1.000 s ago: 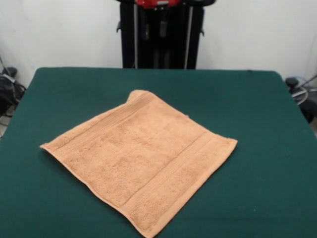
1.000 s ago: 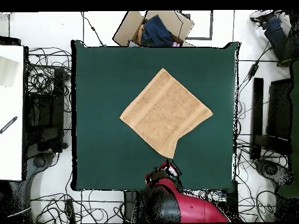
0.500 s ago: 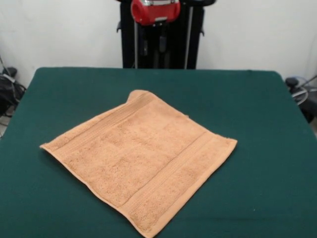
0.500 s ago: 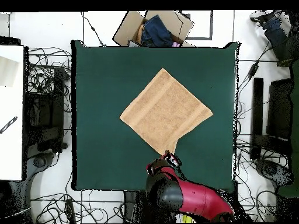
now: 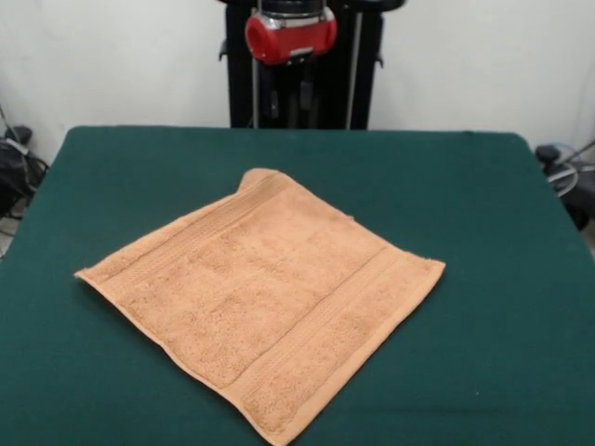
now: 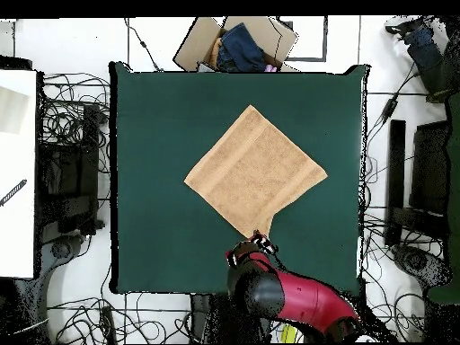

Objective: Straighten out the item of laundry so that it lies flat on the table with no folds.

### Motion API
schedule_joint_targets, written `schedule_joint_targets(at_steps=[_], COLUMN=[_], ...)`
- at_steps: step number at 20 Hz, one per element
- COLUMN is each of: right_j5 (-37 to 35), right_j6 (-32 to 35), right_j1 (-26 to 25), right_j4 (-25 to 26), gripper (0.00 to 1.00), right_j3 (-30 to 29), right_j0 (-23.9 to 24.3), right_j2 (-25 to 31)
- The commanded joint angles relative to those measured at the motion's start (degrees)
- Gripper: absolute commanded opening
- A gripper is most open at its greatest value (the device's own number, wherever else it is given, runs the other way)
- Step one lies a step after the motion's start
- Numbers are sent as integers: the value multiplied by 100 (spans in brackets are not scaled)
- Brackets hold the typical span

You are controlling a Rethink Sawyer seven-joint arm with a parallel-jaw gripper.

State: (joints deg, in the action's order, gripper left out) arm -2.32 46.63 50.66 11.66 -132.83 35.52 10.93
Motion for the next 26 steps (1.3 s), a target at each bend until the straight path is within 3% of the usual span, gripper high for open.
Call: schedule_joint_targets(at_steps=[1, 8, 16, 26], right_j5=[118, 281, -120, -792], right_j6=[1465, 1602, 1463, 1527], right_j1=[-340, -464, -638, -1097], right_j4=[-317, -452, -628, -1187], gripper=[100, 100, 100, 100], right_j3=[491, 644, 943, 1695], right_j0=[68, -67, -227, -897], right_j2=[744, 734, 755, 104])
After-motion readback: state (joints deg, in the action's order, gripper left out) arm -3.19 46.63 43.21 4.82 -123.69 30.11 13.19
